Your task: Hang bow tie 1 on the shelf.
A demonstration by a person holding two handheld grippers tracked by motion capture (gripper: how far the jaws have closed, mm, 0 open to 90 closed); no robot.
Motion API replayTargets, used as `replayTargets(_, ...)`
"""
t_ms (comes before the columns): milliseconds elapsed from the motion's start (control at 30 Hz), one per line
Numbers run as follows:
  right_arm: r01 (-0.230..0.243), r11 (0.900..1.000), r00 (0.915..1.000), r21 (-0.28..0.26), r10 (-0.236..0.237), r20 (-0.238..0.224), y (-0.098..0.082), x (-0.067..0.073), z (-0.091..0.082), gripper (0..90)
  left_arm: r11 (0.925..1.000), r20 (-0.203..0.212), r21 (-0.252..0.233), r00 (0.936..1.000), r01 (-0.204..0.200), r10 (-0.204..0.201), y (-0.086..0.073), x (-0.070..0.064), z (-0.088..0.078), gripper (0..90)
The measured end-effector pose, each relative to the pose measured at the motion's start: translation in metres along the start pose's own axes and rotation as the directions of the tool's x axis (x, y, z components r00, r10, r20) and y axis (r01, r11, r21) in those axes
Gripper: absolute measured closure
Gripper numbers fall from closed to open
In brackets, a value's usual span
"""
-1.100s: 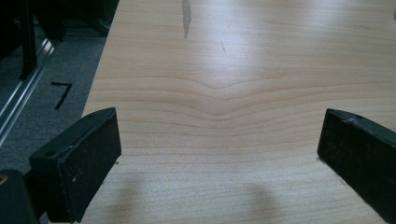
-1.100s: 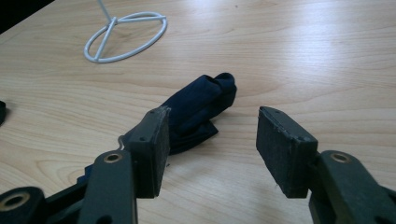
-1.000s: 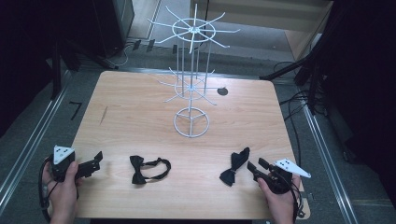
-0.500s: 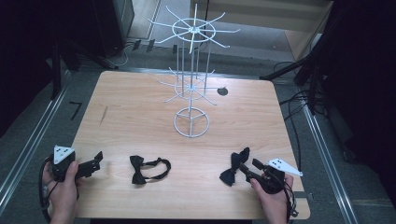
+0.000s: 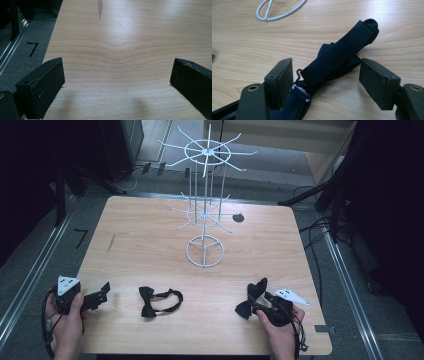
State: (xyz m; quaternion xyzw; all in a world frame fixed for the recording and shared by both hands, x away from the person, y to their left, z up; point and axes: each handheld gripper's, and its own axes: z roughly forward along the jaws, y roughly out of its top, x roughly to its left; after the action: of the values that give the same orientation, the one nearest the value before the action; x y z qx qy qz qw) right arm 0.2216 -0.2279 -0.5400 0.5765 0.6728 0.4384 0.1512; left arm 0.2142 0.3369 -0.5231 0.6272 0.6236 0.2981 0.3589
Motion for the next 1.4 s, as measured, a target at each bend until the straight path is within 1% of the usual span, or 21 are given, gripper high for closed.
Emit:
replayTargets(167, -0.014, 1.0, 0.999, -0.015, 0.015, 0.042, 0.001, 0.004, 0.004, 33.7, 1.0, -0.005, 0.001, 1.0, -0.002, 0.002, 0.0, -0.001, 0.0, 0.0)
replayTargets(233, -0.011, 1.0, 0.9984, -0.013, 0.012, 0.054, 0.0, 0.006, 0.006, 36.9, 1.0, -0.004, 0.0, 1.0, -0.003, 0.003, 0.0, -0.001, 0.0, 0.0)
replayTargets(267, -0.016, 1.0, 0.9975, -0.009, 0.017, 0.068, 0.0, 0.007, 0.008, 41.5, 1.0, -0.004, -0.001, 1.0, -0.003, 0.003, 0.0, -0.001, 0.0, 0.0)
replayTargets(300, -0.016, 1.0, 0.9975, -0.009, 0.017, 0.068, 0.0, 0.007, 0.008, 41.5, 1.0, -0.003, -0.001, 1.0, -0.003, 0.003, 0.0, -0.001, 0.0, 0.0)
replayTargets(333, -0.02, 1.0, 0.9974, -0.011, 0.02, 0.07, 0.0, 0.005, 0.008, 48.3, 1.0, -0.003, 0.0, 1.0, -0.003, 0.003, 0.0, -0.001, 0.0, 0.0)
replayTargets(367, -0.02, 1.0, 0.9974, -0.011, 0.02, 0.07, 0.0, 0.005, 0.008, 48.3, 1.0, -0.002, 0.0, 1.0, -0.003, 0.003, 0.0, 0.0, 0.0, 0.0)
replayTargets(400, -0.03, 0.999, 0.9979, -0.018, 0.031, 0.056, 0.001, 0.002, 0.007, 58.2, 1.0, 0.0, 0.0, 1.0, 0.001, -0.001, 0.0, 0.0, 0.001, 0.0)
replayTargets(433, -0.03, 0.999, 0.9979, -0.018, 0.031, 0.056, 0.001, 0.002, 0.007, 58.2, 1.0, 0.0, 0.0, 1.0, 0.001, -0.001, 0.0, 0.0, 0.001, 0.0)
replayTargets(467, -0.04, 0.999, 0.9989, -0.02, 0.04, 0.024, 0.002, -0.003, 0.005, 66.8, 1.0, 0.0, 0.001, 1.0, 0.001, -0.001, 0.0, 0.0, 0.001, 0.0)
replayTargets(500, -0.04, 0.999, 0.9989, -0.02, 0.04, 0.024, 0.002, -0.003, 0.005, 66.8, 1.0, 0.0, 0.001, 1.0, 0.001, -0.001, 0.0, 0.0, 0.001, 0.0)
replayTargets(533, -0.035, 0.999, 0.9993, -0.017, 0.035, 0.013, 0.003, -0.005, 0.005, 73.0, 1.0, 0.002, 0.001, 1.0, 0.003, -0.003, 0.001, 0.0, 0.001, 0.0)
replayTargets(600, -0.022, 1.0, 0.9996, -0.012, 0.022, 0.017, 0.003, -0.004, 0.004, 75.4, 1.0, 0.004, 0.001, 1.0, 0.003, -0.003, 0.001, 0.001, 0.001, 0.0)
replayTargets(633, -0.005, 1.0, 0.9999, -0.01, 0.005, 0.017, 0.003, -0.004, 0.004, 78.3, 1.0, 0.001, 0.001, 1.0, 0.002, -0.002, 0.001, 0.0, 0.001, 0.0)
replayTargets(667, 0.032, 0.999, 0.9992, -0.008, -0.031, 0.023, 0.004, -0.002, 0.003, 82.0, 1.0, 0.0, 0.0, 1.0, -0.001, 0.001, 0.0, 0.0, 0.001, 0.0)
replayTargets(767, 0.057, 0.998, 0.9981, -0.01, -0.057, 0.023, 0.006, 0.0, 0.001, 83.9, 1.0, 0.001, 0.0, 1.0, -0.001, 0.001, 0.0, 0.0, 0.001, 0.0)
replayTargets(800, 0.084, 0.996, 0.9962, -0.021, -0.084, 0.022, 0.008, 0.002, -0.003, 85.1, 1.0, -0.001, 0.0, 1.0, -0.002, 0.002, 0.001, 0.0, 0.001, 0.0)
replayTargets(833, 0.084, 0.996, 0.9962, -0.021, -0.084, 0.022, 0.008, 0.002, -0.003, 85.1, 1.0, -0.001, 0.0, 1.0, -0.002, 0.002, 0.001, 0.0, 0.001, 0.0)
replayTargets(900, 0.127, 0.991, 0.9914, -0.04, -0.125, 0.039, 0.013, 0.006, -0.009, 85.7, 1.0, 0.0, 0.0, 1.0, -0.003, 0.003, 0.0, 0.0, 0.001, 0.0)
replayTargets(1133, 0.183, 0.98, 0.983, -0.085, -0.18, 0.034, 0.025, 0.016, -0.019, 87.2, 1.0, 0.009, -0.001, 0.9999, -0.005, 0.005, 0.0, 0.0, 0.001, 0.0)
replayTargets(1200, 0.195, 0.976, 0.9806, -0.098, -0.193, 0.036, 0.029, 0.018, -0.022, 87.3, 1.0, 0.009, 0.0, 0.9999, -0.005, 0.005, 0.0, 0.0, 0.001, 0.0)
replayTargets(1400, 0.195, 0.974, 0.9809, -0.112, -0.193, 0.022, 0.038, 0.022, -0.024, 87.5, 1.0, 0.004, -0.006, 1.0, -0.004, 0.004, 0.0, 0.0, 0.001, 0.0)
